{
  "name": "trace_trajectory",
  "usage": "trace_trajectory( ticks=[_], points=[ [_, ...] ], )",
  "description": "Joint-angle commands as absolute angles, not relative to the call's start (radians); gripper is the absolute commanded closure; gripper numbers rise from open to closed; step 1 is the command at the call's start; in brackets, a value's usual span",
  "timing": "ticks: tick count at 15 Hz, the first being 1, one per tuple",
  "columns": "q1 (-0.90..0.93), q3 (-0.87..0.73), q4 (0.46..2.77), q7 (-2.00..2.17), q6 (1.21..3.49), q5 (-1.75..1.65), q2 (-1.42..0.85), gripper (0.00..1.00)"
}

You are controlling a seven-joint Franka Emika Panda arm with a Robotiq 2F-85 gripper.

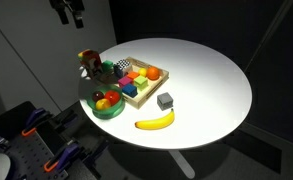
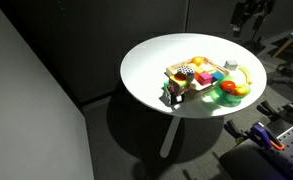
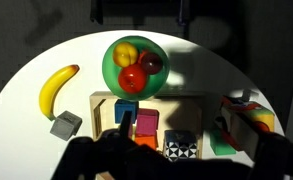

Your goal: Place the orange soft cube and place it on the black one

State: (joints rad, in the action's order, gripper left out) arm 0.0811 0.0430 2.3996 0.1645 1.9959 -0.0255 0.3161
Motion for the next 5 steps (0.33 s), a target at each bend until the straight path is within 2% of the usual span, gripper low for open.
trace_trajectory(
  ticks=[1,5],
  points=[
    [0.07,0.04,2.452,0.126,2.054,0.021,0.376,0.0],
    [0.066,0.056,2.433,0.151,2.041,0.006,0.351,0.0]
  ],
)
